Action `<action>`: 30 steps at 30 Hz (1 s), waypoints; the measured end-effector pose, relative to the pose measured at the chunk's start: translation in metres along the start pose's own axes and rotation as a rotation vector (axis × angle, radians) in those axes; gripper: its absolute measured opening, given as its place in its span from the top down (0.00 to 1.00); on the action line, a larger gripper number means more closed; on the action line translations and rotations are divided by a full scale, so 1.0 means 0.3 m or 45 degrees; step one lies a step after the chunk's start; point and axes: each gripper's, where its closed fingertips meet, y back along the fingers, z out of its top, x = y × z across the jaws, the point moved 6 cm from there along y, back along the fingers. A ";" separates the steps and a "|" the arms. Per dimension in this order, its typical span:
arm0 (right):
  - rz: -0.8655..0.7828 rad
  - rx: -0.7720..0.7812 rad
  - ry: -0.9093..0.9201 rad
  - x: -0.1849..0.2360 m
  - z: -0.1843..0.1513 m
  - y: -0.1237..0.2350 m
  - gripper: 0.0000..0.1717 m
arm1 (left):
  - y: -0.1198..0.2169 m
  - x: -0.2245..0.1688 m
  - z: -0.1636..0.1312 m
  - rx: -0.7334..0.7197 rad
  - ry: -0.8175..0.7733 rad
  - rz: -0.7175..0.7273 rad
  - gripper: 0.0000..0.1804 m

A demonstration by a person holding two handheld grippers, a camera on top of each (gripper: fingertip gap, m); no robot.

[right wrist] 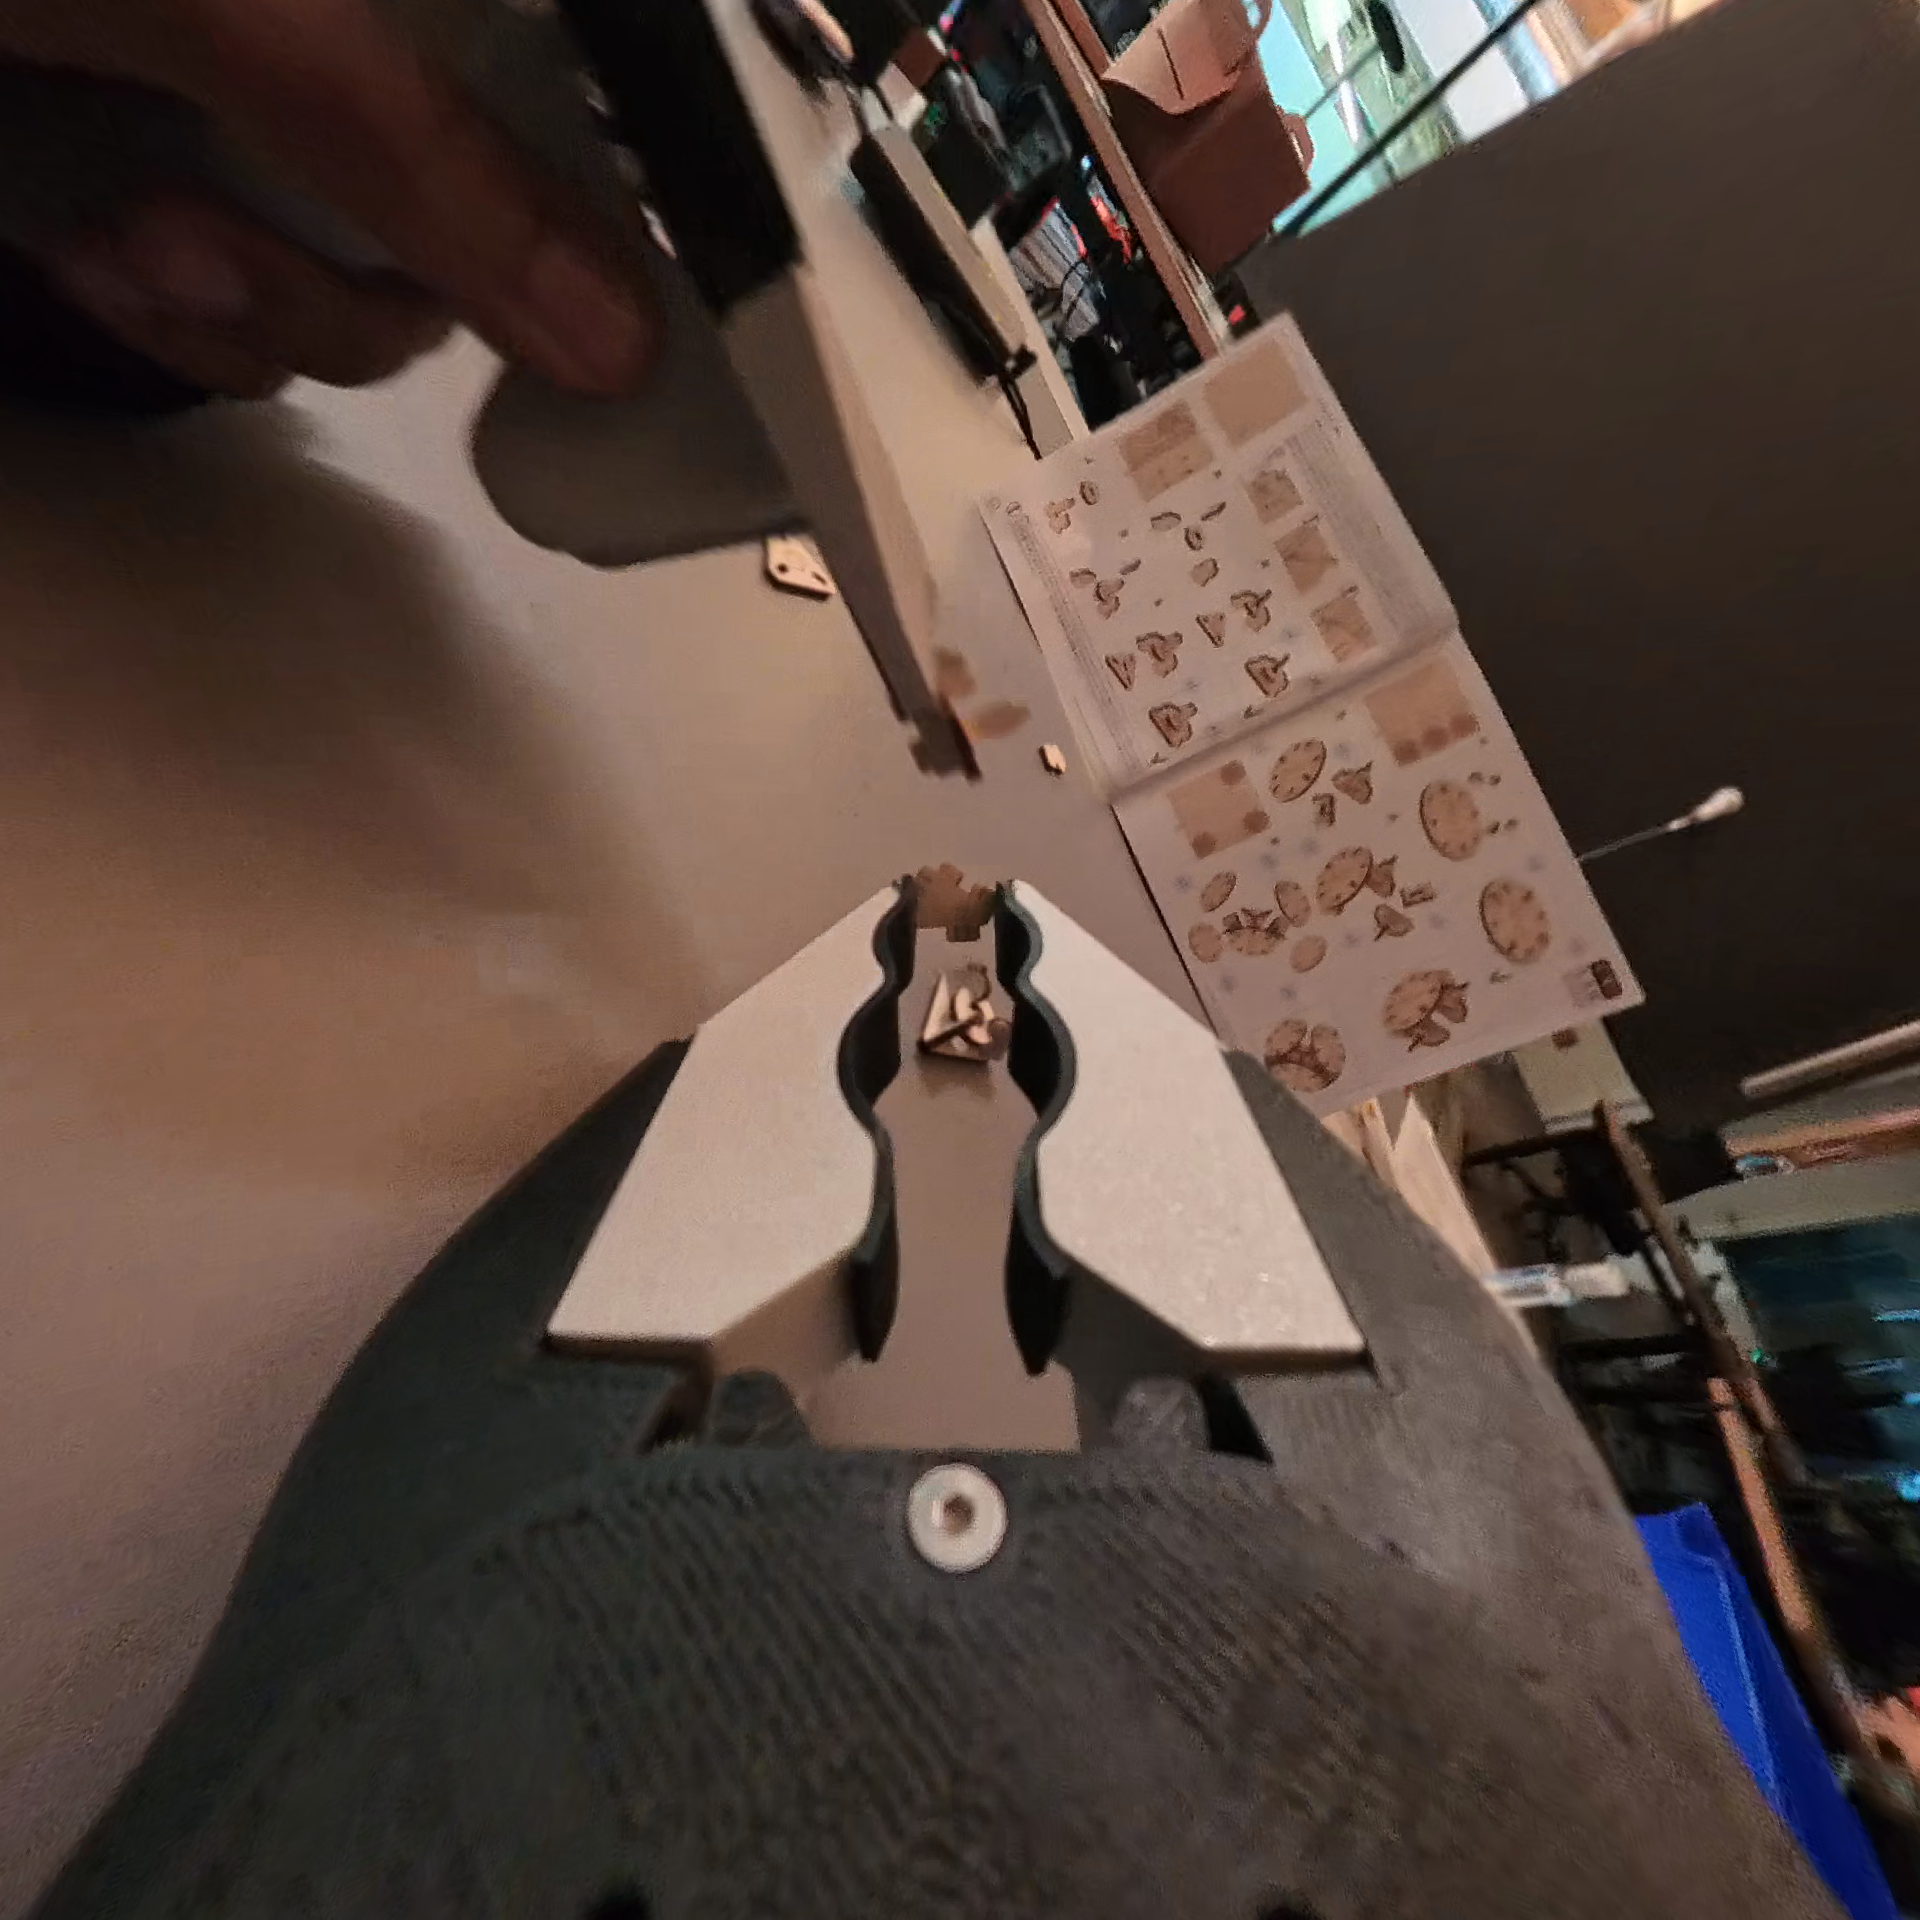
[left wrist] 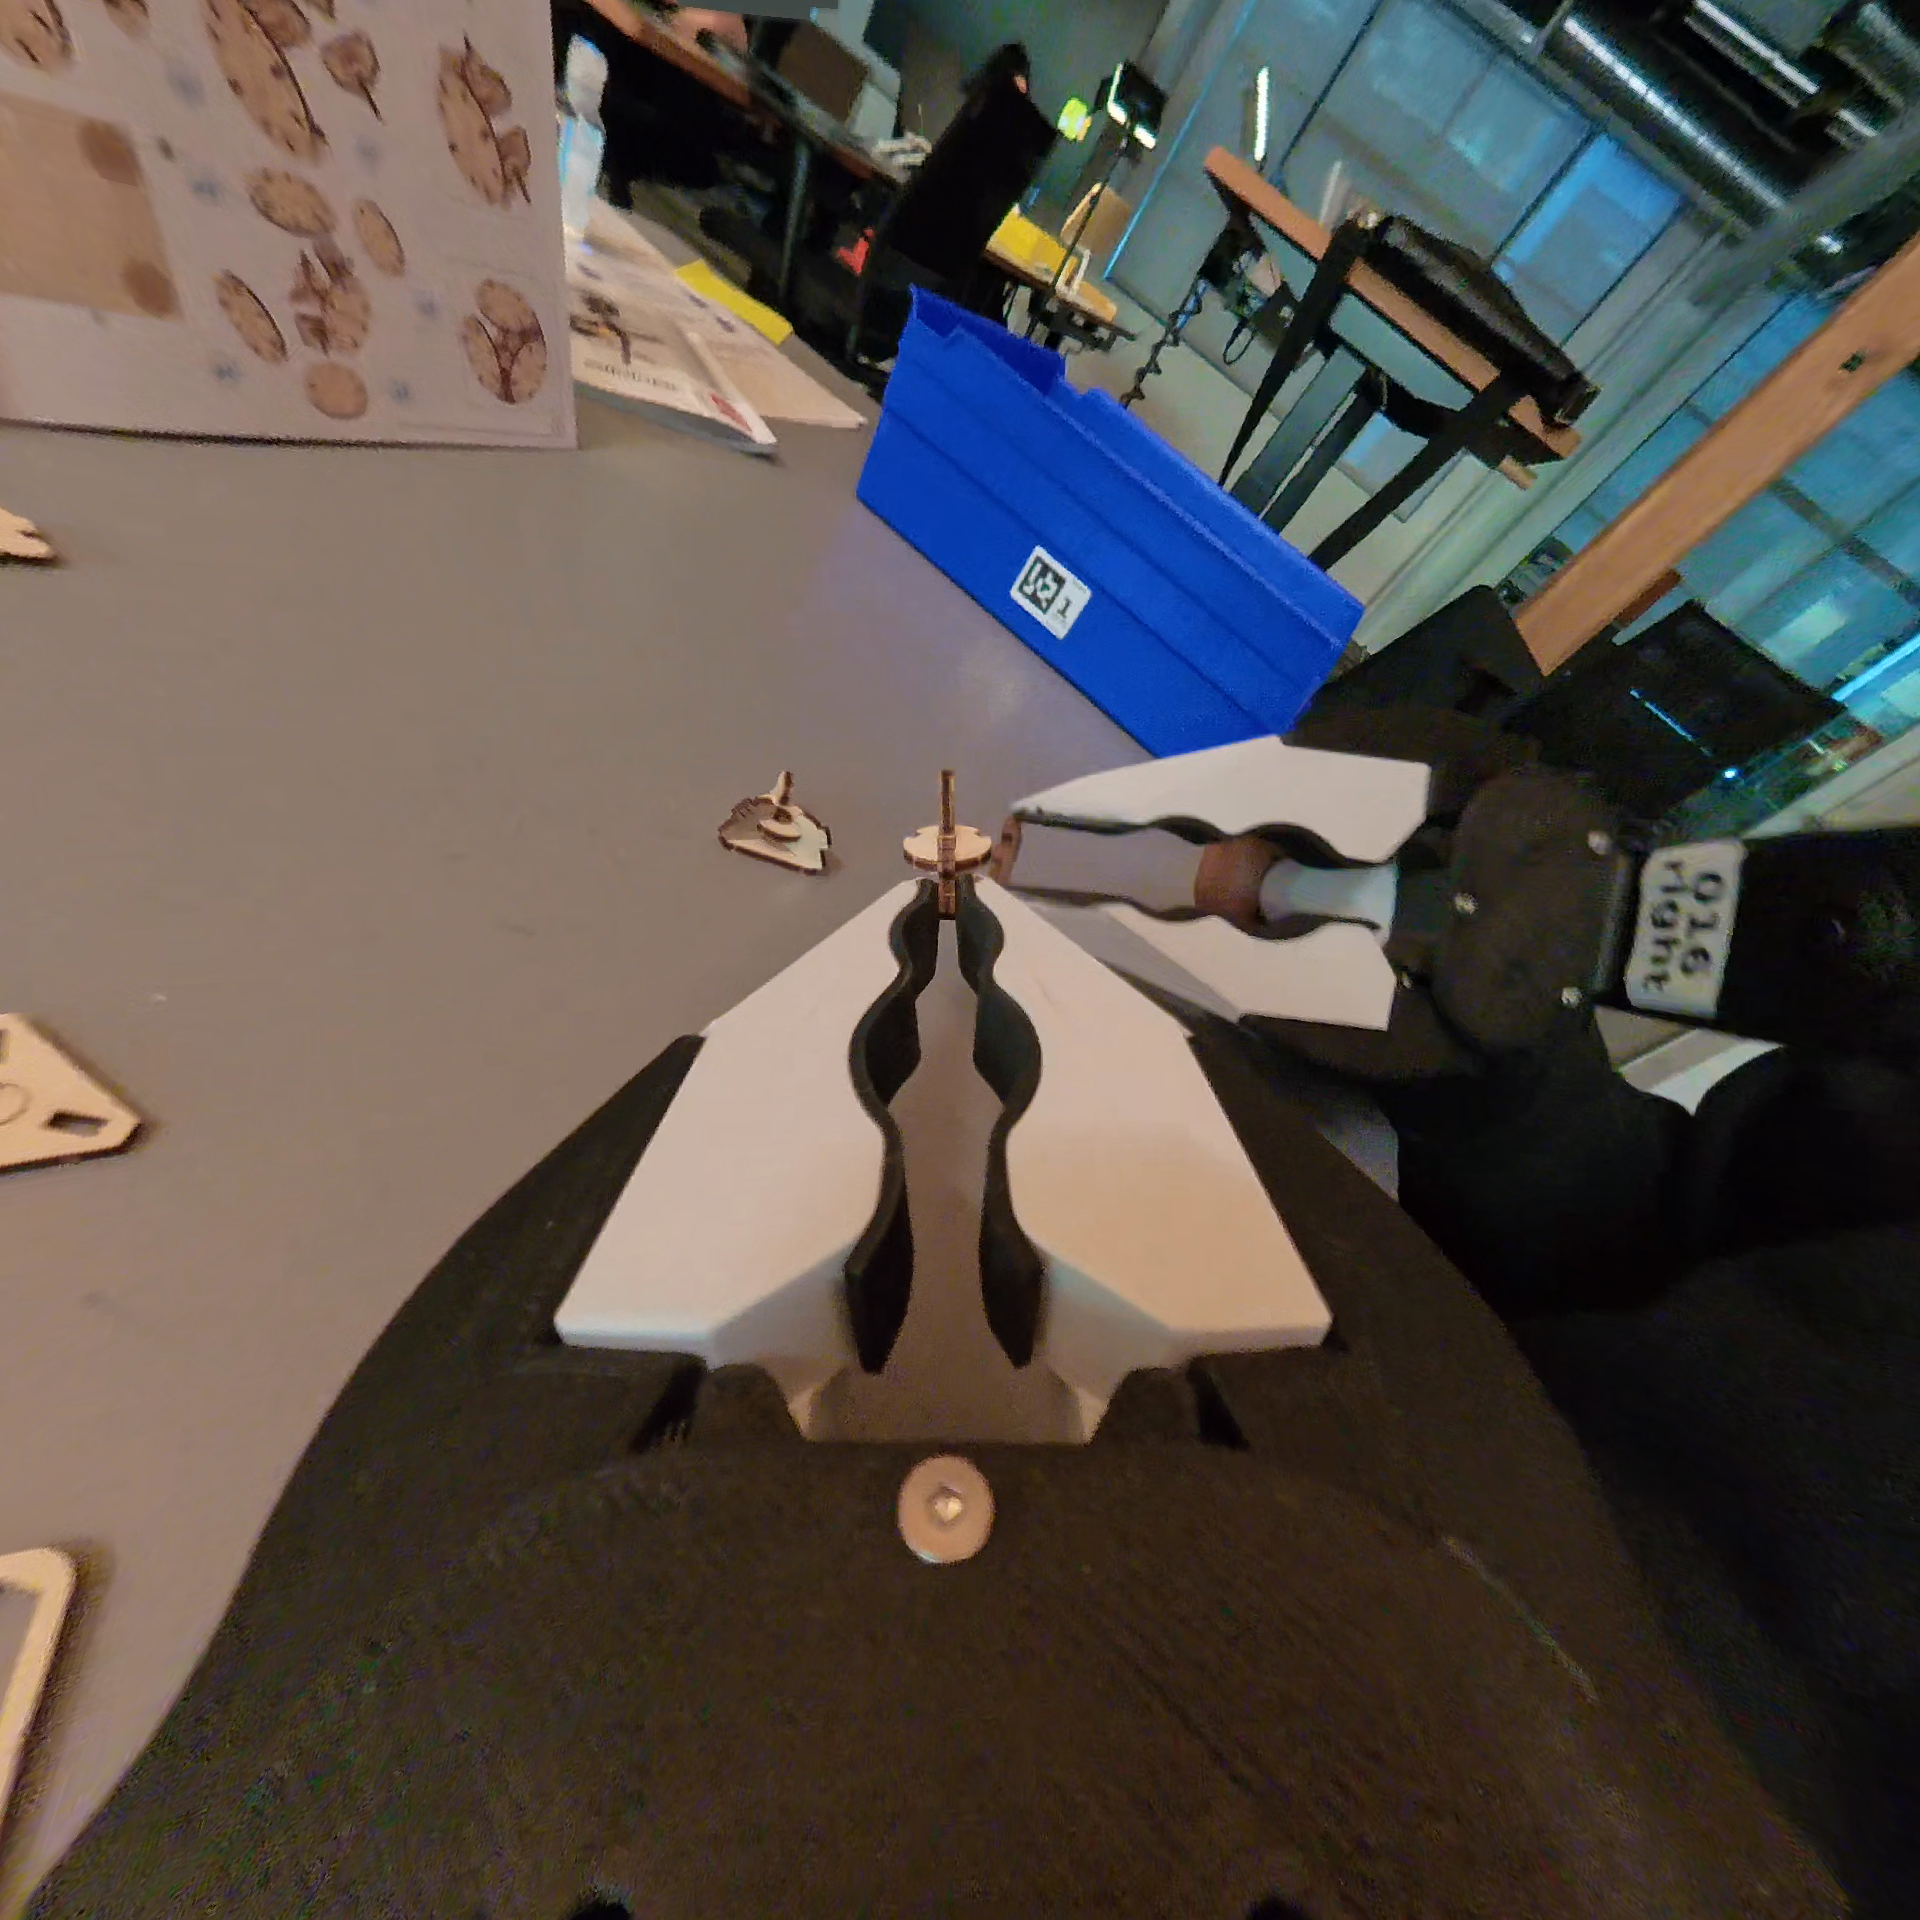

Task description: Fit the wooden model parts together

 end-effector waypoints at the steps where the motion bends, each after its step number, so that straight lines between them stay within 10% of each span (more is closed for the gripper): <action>1: 0.027 -0.006 0.018 0.018 0.005 0.002 0.92 | -0.017 -0.001 -0.004 0.018 0.009 0.000 1.00; 30: 0.148 -0.209 -0.215 -0.001 0.006 0.057 0.92 | -0.070 -0.038 -0.048 0.081 0.420 -0.447 0.96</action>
